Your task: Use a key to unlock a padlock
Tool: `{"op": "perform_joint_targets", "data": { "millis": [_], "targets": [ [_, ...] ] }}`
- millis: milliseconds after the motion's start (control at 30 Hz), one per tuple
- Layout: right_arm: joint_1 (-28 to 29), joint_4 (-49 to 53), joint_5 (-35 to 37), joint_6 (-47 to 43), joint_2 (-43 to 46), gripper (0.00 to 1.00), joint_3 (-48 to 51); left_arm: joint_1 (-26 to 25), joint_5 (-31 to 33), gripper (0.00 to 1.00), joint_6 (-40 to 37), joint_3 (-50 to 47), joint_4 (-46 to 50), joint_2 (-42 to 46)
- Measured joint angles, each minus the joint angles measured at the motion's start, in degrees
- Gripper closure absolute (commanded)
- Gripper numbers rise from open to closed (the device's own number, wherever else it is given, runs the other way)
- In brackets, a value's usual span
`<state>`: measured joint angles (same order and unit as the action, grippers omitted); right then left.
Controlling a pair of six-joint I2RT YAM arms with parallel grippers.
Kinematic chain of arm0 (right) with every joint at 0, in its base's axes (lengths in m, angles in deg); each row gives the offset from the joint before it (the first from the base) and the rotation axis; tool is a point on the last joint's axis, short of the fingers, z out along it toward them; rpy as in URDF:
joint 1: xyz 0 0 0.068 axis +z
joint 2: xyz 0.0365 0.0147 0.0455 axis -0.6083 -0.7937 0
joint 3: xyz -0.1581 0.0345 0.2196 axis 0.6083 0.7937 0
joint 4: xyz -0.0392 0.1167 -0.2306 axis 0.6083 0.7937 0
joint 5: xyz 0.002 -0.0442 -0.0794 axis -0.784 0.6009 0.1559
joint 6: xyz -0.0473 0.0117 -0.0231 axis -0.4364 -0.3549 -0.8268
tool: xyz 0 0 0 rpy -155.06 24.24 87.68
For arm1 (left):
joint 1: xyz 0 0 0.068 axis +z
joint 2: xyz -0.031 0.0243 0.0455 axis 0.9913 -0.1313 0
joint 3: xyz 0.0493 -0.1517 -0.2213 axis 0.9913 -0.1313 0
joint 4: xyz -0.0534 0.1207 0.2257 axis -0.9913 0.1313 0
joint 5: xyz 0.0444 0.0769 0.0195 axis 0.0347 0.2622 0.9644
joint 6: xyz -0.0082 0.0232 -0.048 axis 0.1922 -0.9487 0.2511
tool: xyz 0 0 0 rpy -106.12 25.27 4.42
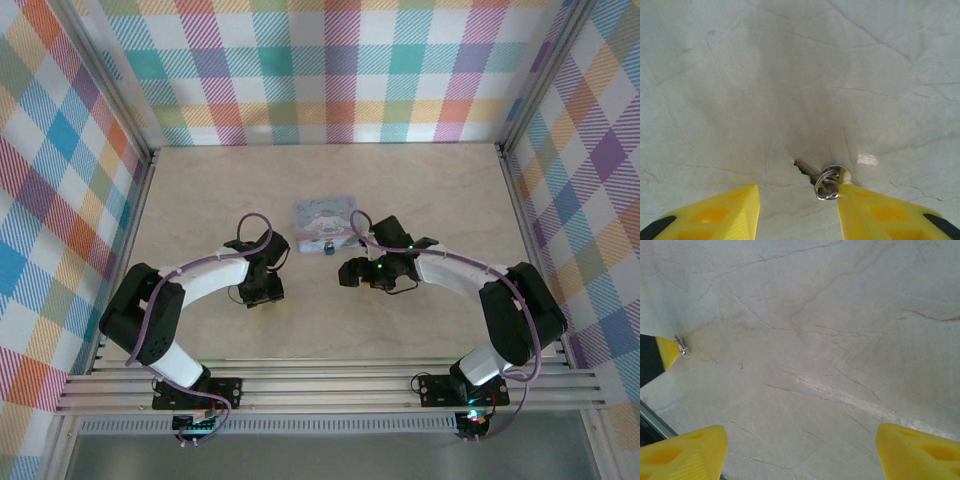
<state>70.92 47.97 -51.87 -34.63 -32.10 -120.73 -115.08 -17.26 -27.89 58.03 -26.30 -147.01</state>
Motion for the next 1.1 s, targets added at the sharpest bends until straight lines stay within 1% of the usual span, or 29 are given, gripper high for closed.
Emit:
{"op": "perform_joint_targets", "data": {
  "millis": [200, 333, 467, 633, 800, 967, 1100],
  "targets": [
    [2.69, -1.42, 0.59, 1.73, 0.00, 0.22, 0.55, 0.00, 0.02, 0.67, -1.16, -0.02, -2.14, 0.46],
    [4.07, -2.01, 0.81, 2.62, 0.00, 0.22, 0.61, 0.00, -0.68, 0.73, -1.57, -0.02, -4.04, -1.31],
    [4.48, -2.16, 1.22, 2.95, 0.00, 0.22, 0.61, 0.00, -1.57, 0.79, -1.68, 0.04, -4.94, -2.05],
    [4.50, -2.19, 1.40, 3.28, 0.00, 0.22, 0.63, 0.00, -2.12, 0.92, -1.77, 0.07, -5.64, -2.16],
    [4.50, -3.23, 1.11, 4.61, 0.00, 0.22, 0.94, 0.00, -2.75, 1.00, -2.58, 0.39, -6.16, -2.16],
    [4.50, -5.70, -0.46, 6.71, -0.04, 0.22, 1.53, 0.00, -2.95, 1.00, -2.84, 0.37, -6.16, -2.12],
    [4.50, -8.24, -2.21, 8.76, -0.72, 0.26, 1.99, 0.00, -3.26, 1.00, -3.15, 0.24, -6.25, -1.44]
  ]
}}
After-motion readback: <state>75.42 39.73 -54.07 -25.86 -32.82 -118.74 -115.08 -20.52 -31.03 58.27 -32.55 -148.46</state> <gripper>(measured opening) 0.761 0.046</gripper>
